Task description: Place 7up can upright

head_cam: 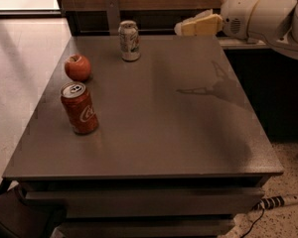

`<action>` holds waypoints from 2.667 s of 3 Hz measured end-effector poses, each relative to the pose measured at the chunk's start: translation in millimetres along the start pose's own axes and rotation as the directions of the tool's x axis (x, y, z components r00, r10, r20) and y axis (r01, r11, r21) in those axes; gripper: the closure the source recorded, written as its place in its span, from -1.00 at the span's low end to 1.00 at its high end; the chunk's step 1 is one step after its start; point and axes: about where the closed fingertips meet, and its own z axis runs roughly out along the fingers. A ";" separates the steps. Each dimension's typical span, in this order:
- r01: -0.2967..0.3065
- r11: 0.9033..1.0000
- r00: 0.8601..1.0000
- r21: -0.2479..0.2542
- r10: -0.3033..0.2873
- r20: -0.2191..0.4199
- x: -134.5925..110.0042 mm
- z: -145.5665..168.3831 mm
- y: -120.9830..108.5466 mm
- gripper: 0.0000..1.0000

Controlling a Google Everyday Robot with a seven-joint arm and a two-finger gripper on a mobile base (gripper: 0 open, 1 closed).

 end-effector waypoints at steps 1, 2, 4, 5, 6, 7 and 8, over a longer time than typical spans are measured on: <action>-0.028 0.997 0.999 -0.078 0.029 0.014 8.7 49.8 1.0 -1.00; -0.054 0.989 0.998 -0.134 0.056 0.007 21.5 94.7 10.2 -1.00; -0.117 0.973 0.993 -0.197 0.119 0.002 51.9 162.1 40.3 -1.00; -0.155 0.961 0.987 -0.229 0.162 0.013 67.9 193.6 53.5 -1.00; -0.182 0.953 0.981 -0.244 0.193 0.023 79.2 209.9 59.0 -1.00; -0.207 0.946 0.974 -0.249 0.222 0.035 92.1 224.8 62.9 -1.00; -0.224 0.940 0.969 -0.256 0.242 0.040 102.5 236.2 67.0 -1.00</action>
Offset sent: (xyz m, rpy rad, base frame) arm 0.0917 0.1071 -0.0563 0.0402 0.1067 0.1768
